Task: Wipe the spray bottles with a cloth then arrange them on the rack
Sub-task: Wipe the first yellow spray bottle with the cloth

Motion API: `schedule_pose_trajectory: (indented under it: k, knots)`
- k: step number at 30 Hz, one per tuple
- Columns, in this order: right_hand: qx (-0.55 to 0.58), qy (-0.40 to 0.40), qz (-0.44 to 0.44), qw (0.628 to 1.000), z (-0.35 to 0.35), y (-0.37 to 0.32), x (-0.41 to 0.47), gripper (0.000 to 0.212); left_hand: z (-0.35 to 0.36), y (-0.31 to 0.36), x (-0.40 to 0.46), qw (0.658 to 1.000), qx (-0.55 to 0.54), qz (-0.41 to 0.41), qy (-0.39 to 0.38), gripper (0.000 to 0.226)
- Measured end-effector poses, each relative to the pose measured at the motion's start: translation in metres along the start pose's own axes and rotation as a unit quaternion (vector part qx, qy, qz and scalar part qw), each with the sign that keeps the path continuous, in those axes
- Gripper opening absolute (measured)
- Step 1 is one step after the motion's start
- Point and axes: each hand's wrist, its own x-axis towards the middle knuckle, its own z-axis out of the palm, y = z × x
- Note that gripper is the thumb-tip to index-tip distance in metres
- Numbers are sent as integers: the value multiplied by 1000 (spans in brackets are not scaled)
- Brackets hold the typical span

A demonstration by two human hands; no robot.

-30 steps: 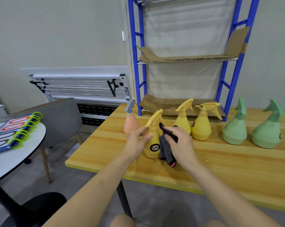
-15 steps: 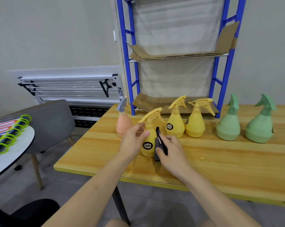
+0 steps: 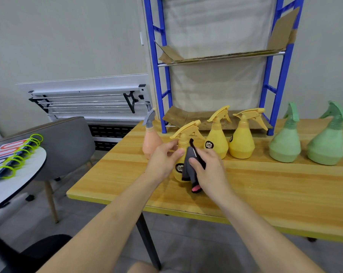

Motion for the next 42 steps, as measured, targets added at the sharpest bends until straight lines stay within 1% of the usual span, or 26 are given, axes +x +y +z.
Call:
schedule_pose_trajectory:
  k: [3,5,8,11,14,17,19,21,24,26,28,30,33,36,38,42]
  knots:
    - [-91,-19,-4,996,-4,21,-4,19,1,0,-1,1000,-13,-3,2,47]
    - [-99,-40,15,994,-8,31,-5,13,2,1,-2,1000,-16,-5,-5,45]
    - [-32,-42,28,998,-10,23,-5,16,2,0,-2,1000,-19,-5,-15,45]
    - [50,1,23,998,-8,-1,3,29,2,0,-1,1000,-17,3,-23,51]
    - [60,13,22,998,0,-7,8,41,1,-2,-1,1000,-18,8,-22,53]
    - [33,2,21,999,0,-1,1,42,-1,-5,0,1000,0,17,-16,48]
    - [1,-16,38,999,-5,8,-3,39,-1,-7,1,1000,8,24,-17,42]
    - [-24,-41,58,997,-8,19,-5,30,-2,-6,0,1000,0,20,-17,36]
    - [-47,-82,71,993,-10,30,-9,23,-4,-3,-2,999,-4,9,-30,33]
    - [-57,-79,69,993,-10,30,-7,20,-6,-1,-2,999,-3,7,-31,37]
    - [-36,-59,58,996,-10,25,-3,20,-6,1,-2,1000,-14,-1,-19,39]
    - [15,-23,48,998,-9,14,1,24,-4,2,-1,1000,-21,0,-3,36]
    - [95,29,28,995,-5,1,8,33,-2,4,4,1000,-10,8,-13,32]
    - [122,11,4,992,1,3,7,40,-2,-1,6,1000,-10,15,-14,34]
    - [105,-9,0,994,2,9,4,43,-2,-4,6,1000,2,23,-6,37]
    - [8,-39,11,999,-6,22,5,42,-2,-4,6,1000,19,22,-3,41]
